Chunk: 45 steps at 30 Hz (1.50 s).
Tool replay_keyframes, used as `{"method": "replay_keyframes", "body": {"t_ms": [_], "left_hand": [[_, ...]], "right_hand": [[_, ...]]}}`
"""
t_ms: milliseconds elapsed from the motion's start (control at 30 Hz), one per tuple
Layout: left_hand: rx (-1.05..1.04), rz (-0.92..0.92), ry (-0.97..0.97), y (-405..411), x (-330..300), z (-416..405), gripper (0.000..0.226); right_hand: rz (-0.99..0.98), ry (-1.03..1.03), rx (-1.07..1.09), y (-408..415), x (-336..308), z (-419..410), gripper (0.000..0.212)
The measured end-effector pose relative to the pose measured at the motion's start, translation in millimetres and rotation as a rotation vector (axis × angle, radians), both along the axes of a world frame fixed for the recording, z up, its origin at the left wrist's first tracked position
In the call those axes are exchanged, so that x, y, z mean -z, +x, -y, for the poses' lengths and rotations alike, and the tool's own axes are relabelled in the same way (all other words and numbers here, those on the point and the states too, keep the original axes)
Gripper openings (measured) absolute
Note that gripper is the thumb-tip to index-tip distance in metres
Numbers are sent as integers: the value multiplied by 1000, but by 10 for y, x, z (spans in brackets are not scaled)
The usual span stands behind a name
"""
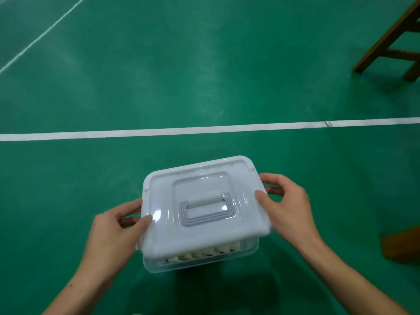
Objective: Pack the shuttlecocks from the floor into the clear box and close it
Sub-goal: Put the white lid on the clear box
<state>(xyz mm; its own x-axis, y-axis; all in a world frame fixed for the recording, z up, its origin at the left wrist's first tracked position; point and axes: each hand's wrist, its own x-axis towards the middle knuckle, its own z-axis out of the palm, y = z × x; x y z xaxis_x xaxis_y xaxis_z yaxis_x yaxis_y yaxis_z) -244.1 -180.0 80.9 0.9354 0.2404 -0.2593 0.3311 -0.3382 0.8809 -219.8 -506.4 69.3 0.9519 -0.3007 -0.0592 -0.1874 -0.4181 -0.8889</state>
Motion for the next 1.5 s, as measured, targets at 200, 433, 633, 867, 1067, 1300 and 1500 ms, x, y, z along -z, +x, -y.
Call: {"method": "replay_keyframes", "body": {"t_ms": [200, 433, 633, 867, 1067, 1300, 1500], "left_hand": [[-56, -19, 119, -210, 401, -344, 35], [-61, 1, 176, -200, 589, -95, 35], [-41, 63, 258, -97, 659, -48, 27], [-35, 3, 303, -197, 736, -51, 23], [-12, -80, 417, -119, 795, -166, 31], [-159, -347, -90, 61, 795, -231, 108], [-176, -217, -167, 180, 754, -166, 40]], "right_hand": [[-53, -92, -24, -222, 204, -395, 33], [-111, -378, 1, -148, 265, -383, 27], [-188, -542, 37, -27, 339, -390, 22], [-302, -542, 36, -69, 340, -296, 31], [-463, -325, 52, 56, 389, -174, 57], [-580, -104, -18, 117, 562, -35, 95], [-584, 88, -128, 108, 511, 24, 40]]}}
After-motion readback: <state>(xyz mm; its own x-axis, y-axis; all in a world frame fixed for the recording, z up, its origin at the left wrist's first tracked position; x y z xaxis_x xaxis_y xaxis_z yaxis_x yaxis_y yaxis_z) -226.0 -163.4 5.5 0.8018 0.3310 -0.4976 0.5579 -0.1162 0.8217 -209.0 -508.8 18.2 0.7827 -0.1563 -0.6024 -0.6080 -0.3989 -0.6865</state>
